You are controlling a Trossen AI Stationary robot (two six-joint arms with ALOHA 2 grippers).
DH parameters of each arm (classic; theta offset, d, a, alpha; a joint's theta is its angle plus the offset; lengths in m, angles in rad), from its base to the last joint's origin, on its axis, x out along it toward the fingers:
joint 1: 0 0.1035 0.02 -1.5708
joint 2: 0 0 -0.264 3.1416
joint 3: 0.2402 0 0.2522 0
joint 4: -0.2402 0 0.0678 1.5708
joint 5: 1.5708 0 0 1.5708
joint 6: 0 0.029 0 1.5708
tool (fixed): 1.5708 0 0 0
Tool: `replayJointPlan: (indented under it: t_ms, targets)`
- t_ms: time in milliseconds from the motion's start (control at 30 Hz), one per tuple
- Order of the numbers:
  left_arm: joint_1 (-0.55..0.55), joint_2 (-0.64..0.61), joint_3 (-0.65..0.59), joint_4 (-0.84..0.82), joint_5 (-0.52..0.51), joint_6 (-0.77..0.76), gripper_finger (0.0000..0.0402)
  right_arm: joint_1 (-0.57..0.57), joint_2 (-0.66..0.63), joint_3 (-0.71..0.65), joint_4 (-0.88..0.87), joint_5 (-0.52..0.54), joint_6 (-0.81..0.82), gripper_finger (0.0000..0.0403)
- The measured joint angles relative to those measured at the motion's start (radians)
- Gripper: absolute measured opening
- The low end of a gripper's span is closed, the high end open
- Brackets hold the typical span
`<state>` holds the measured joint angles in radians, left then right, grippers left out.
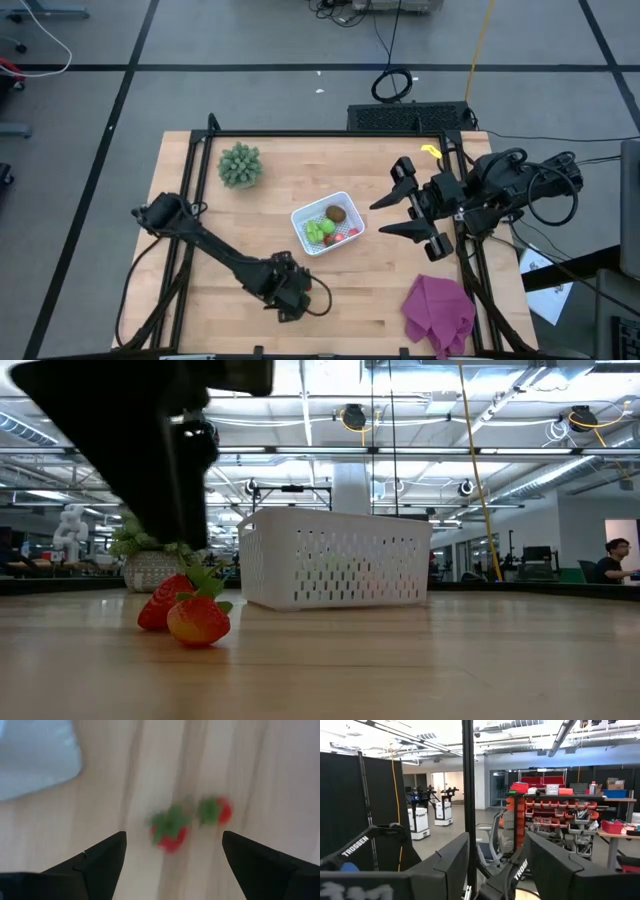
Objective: Pick and placing Produce into tupperware
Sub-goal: Put the top strawberry into the white bin
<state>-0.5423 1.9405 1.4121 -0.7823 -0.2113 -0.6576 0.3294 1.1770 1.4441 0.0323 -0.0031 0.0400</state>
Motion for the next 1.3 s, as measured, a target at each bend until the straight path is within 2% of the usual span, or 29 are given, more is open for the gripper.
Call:
replayJointPlan:
  t_ms: [67,567,1300]
  targets:
    - [0.011,-0.011,-0.034,0.063,0.003,0.004,0.0335,0.0,0.0,0.0,0.001,0.0,0.0,0.018]
    - [0.045,-0.013,-0.172,0.153,0.028,-0.051,0.0335,0.0,-0.013,0.0,0.001,-0.001,-0.037,0.018]
    - [0.063,-0.013,-0.187,0.205,0.027,-0.01,0.0335,0.0,-0.013,0.0,0.001,-0.001,-0.037,0.018]
